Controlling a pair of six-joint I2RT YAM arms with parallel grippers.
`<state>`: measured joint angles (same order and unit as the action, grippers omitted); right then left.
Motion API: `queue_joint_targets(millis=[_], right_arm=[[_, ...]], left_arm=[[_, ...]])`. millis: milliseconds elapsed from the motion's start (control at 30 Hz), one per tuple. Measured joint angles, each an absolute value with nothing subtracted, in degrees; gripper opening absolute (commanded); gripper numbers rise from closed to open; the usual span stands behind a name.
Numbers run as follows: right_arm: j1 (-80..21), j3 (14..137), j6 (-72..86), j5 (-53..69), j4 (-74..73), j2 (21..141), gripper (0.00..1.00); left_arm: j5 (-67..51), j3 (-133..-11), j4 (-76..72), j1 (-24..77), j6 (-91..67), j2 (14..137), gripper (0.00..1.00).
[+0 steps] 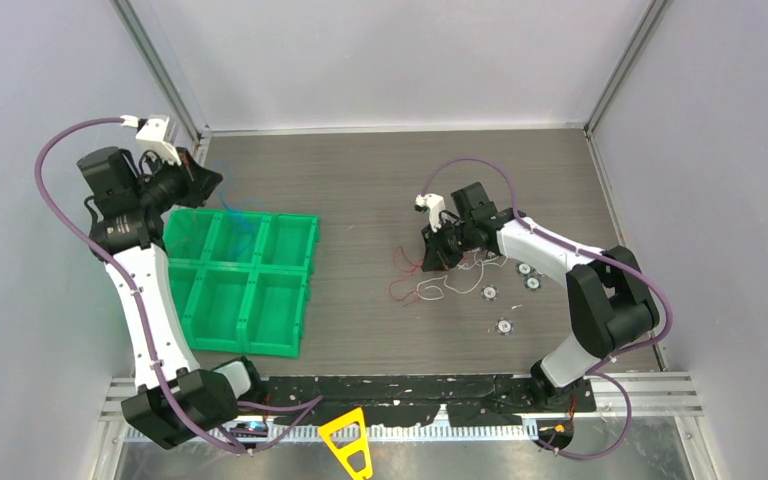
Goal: Untangle the cables
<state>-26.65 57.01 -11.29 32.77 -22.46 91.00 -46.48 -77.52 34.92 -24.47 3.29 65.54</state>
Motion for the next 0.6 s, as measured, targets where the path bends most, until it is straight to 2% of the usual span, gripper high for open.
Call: queue_joint_targets(millis=[300, 600], right_arm=[[-26.7, 57.0, -11.2, 33.3, -22.5, 91.0, 0.11], [-26.7, 58.1, -11.2, 33.5, -23.2, 91.0, 0.11]], left_arm=[[-39.1, -73.1, 36.5, -25.8, 10.9, 67.8, 0.0], [-38.2, -71.2, 35.3, -25.2, 14.5, 81.3, 0.0]])
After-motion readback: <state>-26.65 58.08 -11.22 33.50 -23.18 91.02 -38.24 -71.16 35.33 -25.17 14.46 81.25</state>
